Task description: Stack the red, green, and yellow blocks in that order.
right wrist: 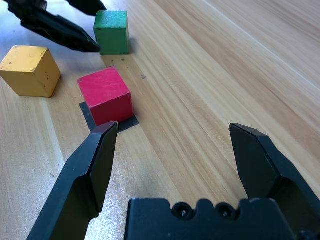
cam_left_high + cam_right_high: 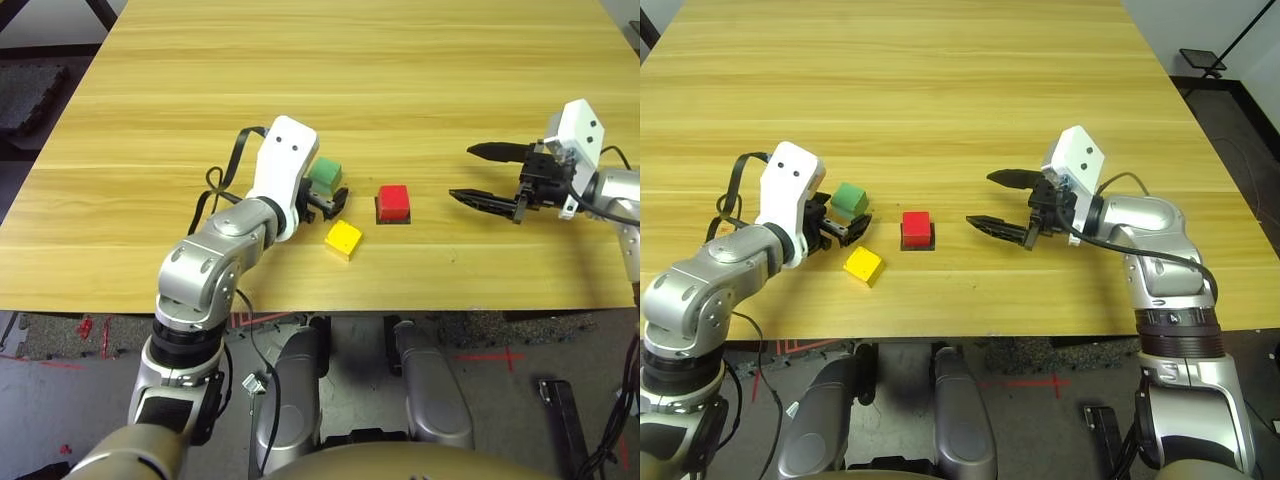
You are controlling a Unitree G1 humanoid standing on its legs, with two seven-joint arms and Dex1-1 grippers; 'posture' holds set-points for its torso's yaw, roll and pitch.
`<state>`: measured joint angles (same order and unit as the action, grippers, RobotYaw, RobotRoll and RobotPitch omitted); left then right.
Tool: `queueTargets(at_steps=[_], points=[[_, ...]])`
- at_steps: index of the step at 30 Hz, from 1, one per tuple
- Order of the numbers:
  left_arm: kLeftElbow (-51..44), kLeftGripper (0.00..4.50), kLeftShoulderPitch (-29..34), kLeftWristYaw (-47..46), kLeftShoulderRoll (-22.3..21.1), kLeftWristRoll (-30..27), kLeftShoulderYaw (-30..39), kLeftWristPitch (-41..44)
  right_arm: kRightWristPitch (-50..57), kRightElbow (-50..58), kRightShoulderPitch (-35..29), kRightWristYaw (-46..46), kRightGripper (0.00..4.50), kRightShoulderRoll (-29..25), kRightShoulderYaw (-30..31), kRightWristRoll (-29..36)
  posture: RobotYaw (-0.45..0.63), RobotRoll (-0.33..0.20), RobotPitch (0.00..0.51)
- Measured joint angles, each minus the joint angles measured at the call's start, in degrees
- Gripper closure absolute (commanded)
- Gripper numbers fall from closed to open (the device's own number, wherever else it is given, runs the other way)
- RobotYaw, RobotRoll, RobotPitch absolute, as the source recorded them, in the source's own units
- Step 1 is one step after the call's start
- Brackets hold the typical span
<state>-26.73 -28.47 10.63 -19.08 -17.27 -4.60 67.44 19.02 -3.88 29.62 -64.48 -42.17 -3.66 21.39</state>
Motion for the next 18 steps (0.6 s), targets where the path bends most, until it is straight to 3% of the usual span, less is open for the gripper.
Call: queueTargets(at_steps=[18], points=[[9.44, 0.0, -0.83, 0.87, -0.8, 5.44, -0.99, -10.17, -0.04, 0.67, -1.12, 0.91, 0.02, 0.13, 0.09, 0.07, 0.23, 0.067, 0.285]])
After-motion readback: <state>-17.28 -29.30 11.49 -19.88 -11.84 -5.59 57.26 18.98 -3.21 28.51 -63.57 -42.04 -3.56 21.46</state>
